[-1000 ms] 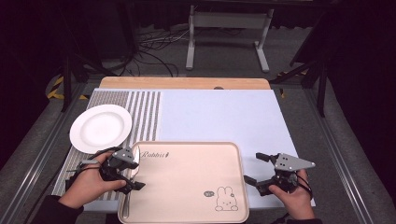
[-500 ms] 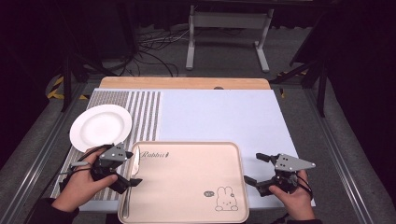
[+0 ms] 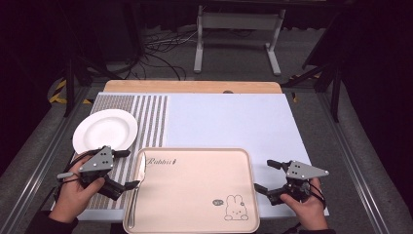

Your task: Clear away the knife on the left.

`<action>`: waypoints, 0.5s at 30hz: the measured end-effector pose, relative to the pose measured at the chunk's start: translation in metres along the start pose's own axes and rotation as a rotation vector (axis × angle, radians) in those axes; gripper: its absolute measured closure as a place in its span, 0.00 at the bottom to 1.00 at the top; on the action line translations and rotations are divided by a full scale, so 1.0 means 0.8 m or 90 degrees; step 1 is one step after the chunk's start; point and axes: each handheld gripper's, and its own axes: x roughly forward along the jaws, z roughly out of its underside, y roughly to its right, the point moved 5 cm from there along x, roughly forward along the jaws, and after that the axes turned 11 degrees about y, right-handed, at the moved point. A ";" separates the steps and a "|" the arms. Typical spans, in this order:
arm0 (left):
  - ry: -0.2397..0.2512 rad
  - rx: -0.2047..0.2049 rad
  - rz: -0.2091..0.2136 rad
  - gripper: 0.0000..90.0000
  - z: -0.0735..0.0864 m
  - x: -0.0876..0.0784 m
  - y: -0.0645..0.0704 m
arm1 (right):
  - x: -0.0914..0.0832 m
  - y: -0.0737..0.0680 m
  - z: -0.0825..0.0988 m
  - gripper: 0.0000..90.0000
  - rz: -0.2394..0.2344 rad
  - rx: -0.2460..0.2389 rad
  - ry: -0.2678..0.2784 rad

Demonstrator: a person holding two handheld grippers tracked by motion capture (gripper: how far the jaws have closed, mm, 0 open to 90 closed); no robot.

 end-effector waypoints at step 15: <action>0.124 -0.033 -0.024 0.02 0.030 -0.029 -0.008 | -0.001 0.001 -0.002 0.04 0.006 -0.010 0.017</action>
